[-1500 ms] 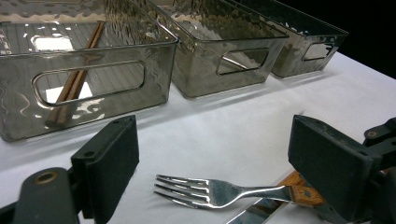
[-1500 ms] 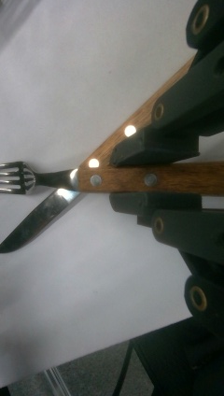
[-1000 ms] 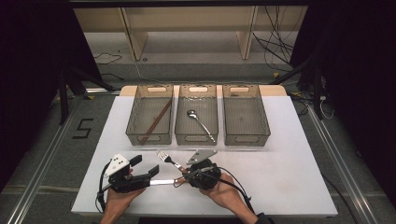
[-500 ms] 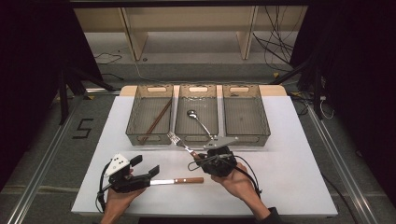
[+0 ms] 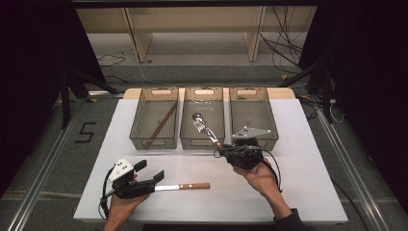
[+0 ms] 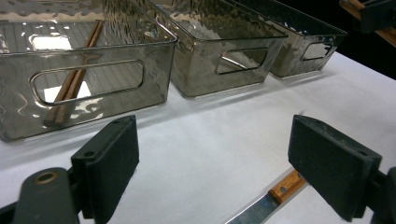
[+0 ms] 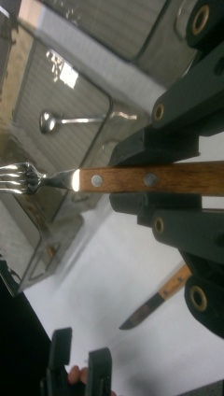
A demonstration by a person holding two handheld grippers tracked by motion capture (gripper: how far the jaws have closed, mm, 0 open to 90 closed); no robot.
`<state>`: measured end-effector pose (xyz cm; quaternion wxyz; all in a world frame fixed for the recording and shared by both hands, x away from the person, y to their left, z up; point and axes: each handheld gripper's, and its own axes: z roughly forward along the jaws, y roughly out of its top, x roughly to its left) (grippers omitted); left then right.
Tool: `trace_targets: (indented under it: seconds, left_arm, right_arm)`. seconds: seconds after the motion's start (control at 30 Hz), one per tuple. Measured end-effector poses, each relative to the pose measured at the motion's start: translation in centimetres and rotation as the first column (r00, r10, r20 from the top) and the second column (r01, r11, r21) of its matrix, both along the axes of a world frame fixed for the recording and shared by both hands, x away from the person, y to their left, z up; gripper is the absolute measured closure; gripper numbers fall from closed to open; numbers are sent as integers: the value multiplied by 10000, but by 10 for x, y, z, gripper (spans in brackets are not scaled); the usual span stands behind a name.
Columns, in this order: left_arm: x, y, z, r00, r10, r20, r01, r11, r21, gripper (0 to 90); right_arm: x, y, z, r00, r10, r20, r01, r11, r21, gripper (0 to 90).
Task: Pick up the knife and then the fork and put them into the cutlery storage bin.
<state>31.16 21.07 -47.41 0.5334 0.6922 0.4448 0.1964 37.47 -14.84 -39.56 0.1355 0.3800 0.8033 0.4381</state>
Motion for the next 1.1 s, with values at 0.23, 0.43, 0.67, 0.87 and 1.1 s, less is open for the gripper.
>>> trace_targets:
  seconds: [0.23,0.43,0.67,0.87,1.1]
  left_arm:
    - [0,0,0,10000,7,2,-7,10000,3,162]
    - [0,0,0,10000,4,-5,-4,10000,20,162]
    - [0,0,-1,10000,64,-9,-64,10000,-16,162]
    - [1,1,-1,10000,76,-17,-76,10000,-14,162]
    - [1,1,-1,10000,54,-14,-54,10000,-6,162]
  right_arm:
    - [11,-22,2,9975,-706,23,706,9974,167,771]
    - [20,-36,1,9935,-1135,-56,1136,9932,240,771]
    - [33,-46,3,9877,-1560,-94,1562,9873,279,771]
    - [53,-57,3,9774,-2105,-209,2111,9768,355,771]
    - [79,-62,2,9604,-2753,-425,2758,9612,85,771]
